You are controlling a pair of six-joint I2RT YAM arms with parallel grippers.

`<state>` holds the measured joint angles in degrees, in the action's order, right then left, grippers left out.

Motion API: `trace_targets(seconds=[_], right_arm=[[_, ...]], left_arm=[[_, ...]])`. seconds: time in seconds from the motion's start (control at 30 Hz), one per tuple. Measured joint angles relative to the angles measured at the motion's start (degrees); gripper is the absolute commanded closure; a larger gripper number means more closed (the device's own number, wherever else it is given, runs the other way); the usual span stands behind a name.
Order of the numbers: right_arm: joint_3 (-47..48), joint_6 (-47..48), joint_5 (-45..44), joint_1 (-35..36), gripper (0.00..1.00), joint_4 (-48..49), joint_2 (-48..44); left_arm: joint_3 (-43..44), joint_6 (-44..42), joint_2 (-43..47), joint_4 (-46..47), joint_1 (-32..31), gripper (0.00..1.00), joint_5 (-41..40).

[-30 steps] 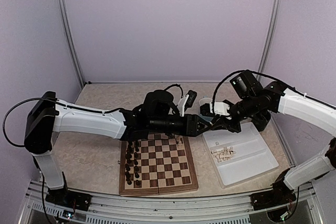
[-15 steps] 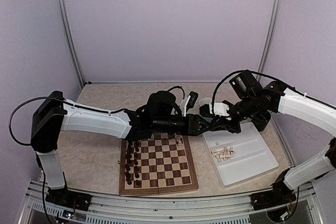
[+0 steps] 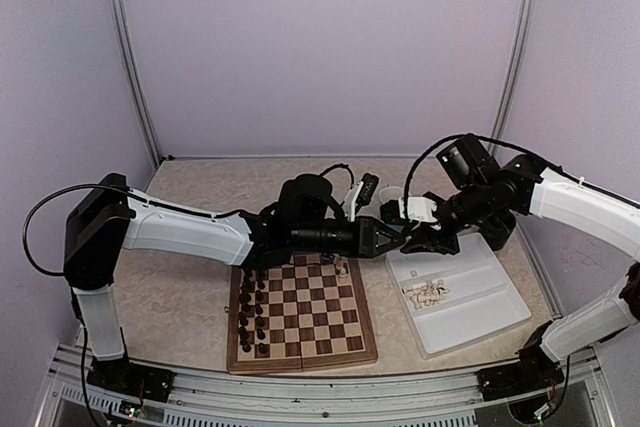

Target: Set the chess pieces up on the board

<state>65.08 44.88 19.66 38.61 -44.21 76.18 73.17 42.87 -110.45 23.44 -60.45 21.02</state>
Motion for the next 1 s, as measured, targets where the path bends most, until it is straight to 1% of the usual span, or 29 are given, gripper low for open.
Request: trace_targets(seconds=[0.07, 0.13, 0.2, 0.3, 0.37, 0.47, 0.57, 0.63, 0.7, 0.83, 0.93, 1.0], right_arm=[[0.0, -0.72, 0.7, -0.55, 0.57, 0.31, -0.37], [0.0, -1.33, 3.5, -2.56, 0.52, 0.61, -1.57], [0.33, -2.75, 7.89, -7.41, 0.5, 1.09, -3.56], [1.68, -7.13, 15.72, -15.56, 0.53, 3.04, -5.73], [1.77, -12.0, 22.23, -20.0, 0.54, 5.81, -6.38], [0.55, -21.42, 32.79, -23.56, 0.52, 11.3, -5.51], [-1.99, -31.52, 41.94, -25.38, 0.48, 16.92, -2.82], [-3.76, -37.88, 46.64, -26.12, 0.48, 20.5, -0.61], [-5.49, -44.63, 50.69, -26.32, 0.48, 24.46, 1.07], [-7.5, -55.45, 56.65, -26.36, 0.49, 32.22, 2.69], [-8.39, -60.46, 59.49, -26.36, 0.49, 36.61, 2.86], [-9.07, -63.14, 60.83, -26.36, 0.51, 39.12, 2.84]], left_arm=[[-1.05, -0.04, 0.0, 2.32, 0.11, 0.92, 0.04], [-3.13, -0.04, 0.13, 5.64, 0.26, 0.92, -0.09], [-6.05, -0.07, 0.48, 8.7, 0.33, 0.92, -0.5], [-10.01, -0.48, 1.18, 12.92, 0.37, 0.93, -1.86], [-12.13, -0.81, 1.95, 16.11, 0.37, 0.93, -2.91], [-13.6, -1.38, 3.19, 21.35, 0.35, 0.93, -4.9], [-13.66, -2.32, 3.69, 26.34, 0.28, 0.93, -6.88], [-13.66, -2.95, 3.72, 29.35, 0.24, 0.93, -8.0], [-13.4, -3.45, 3.69, 30.45, 0.2, 0.93, -8.48], [-10.23, -3.98, 2.6, 31.41, -0.11, 0.93, -9.25], [-7.89, -4.15, 1.4, 32.13, -0.5, 0.93, -9.35], [-6.86, -4.17, 0.66, 32.39, -0.76, 0.93, -9.35]])
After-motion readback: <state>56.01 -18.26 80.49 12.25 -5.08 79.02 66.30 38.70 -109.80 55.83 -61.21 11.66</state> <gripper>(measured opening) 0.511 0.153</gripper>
